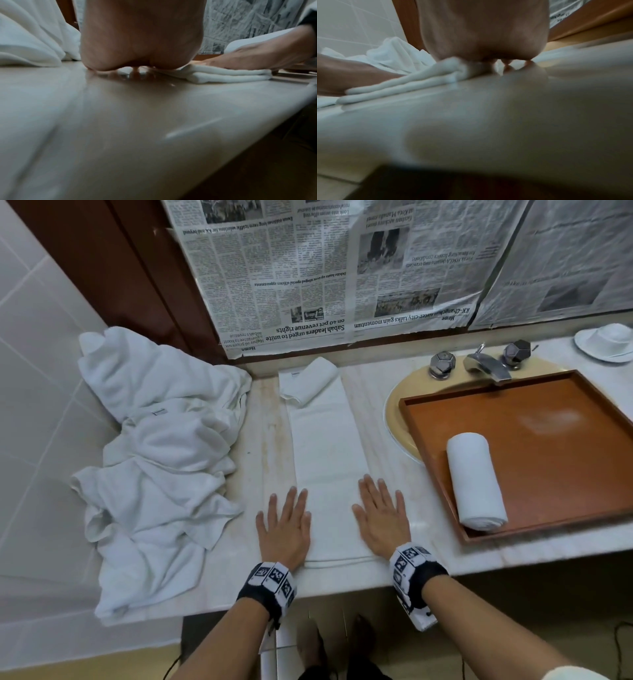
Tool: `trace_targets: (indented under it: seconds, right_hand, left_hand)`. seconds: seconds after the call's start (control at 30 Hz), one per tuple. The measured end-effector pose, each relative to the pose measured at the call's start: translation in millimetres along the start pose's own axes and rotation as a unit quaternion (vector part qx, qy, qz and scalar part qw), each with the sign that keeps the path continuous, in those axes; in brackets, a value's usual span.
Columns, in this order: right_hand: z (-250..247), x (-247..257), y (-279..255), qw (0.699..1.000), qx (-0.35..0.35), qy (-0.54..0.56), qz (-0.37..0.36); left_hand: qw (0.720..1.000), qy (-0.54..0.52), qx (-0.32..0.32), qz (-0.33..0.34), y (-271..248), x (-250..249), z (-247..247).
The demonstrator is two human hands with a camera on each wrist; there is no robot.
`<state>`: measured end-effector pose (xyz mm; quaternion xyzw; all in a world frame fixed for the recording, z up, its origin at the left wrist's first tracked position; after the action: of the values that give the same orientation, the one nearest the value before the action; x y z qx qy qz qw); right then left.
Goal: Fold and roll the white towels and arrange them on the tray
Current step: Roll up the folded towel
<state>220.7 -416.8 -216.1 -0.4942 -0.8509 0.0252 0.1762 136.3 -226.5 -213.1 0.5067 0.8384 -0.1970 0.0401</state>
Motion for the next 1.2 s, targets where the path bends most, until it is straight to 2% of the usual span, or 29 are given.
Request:
trace_targets:
  seconds: [0.1, 0.23, 0.3, 0.4, 0.5, 0.67, 0.8, 0.93, 1.03, 1.2]
  right_hand:
    - [0.8, 0.0, -22.7, 1.000, -0.014, 0.003, -0.013]
    - [10.2, 22.3, -58.5, 0.993, -0.033, 0.007, -0.109]
    - [3.9, 18.0, -70.1, 0.991, -0.052, 0.000, -0.123]
    - [-16.8, 13.3, -85.2, 0.982, -0.086, 0.014, -0.166]
    - [-22.7, 19.3, -93.3, 0.971, -0.086, 0.005, -0.221]
    - [-16.8, 27.0, -82.4, 0.965, -0.116, -0.039, -0.231]
    - [-21.3, 32.6, -73.1, 0.973, -0.101, -0.053, -0.199]
    - [-26.6, 19.7, -58.9, 0.989, -0.084, 0.030, -0.117]
    - [-24.8, 5.5, -48.8, 0.990, -0.049, 0.117, -0.054]
    - [-35.0, -4.1, -47.6, 0.975, -0.087, 0.201, -0.029]
  left_hand:
    - [1.000, -0.016, 0.001, 0.013, -11.7, -4.2, -2.5]
    - [0.988, -0.076, -0.011, 0.131, -39.6, -17.1, -2.6]
    - [0.976, -0.105, -0.035, 0.185, -54.0, -13.4, -2.6]
    - [0.966, -0.085, -0.050, 0.238, -73.8, -12.3, 0.5]
    - [0.962, -0.057, -0.055, 0.260, -79.9, -18.9, -0.1]
    - [0.964, -0.006, -0.091, 0.250, -75.5, -36.4, -7.7]
    - [0.977, 0.023, -0.080, 0.199, -68.6, -44.7, -9.0]
    - [0.986, -0.067, -0.044, 0.147, -56.6, -40.7, -16.0]
    - [0.982, -0.160, -0.013, 0.101, -46.1, -28.7, -23.0]
    - [0.973, -0.220, -0.029, 0.059, -29.8, -11.3, -25.0]
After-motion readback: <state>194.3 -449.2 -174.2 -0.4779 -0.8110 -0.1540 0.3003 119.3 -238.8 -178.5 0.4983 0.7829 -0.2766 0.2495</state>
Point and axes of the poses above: each hand's wrist, its own y-axis towards the middle knuckle, its own z-axis out of the palm, x = y × z, the point moved 9 cm from there along y, towards the middle knuckle, and after that the axes turned 4 degrees about -z, right-handed, at the moved point
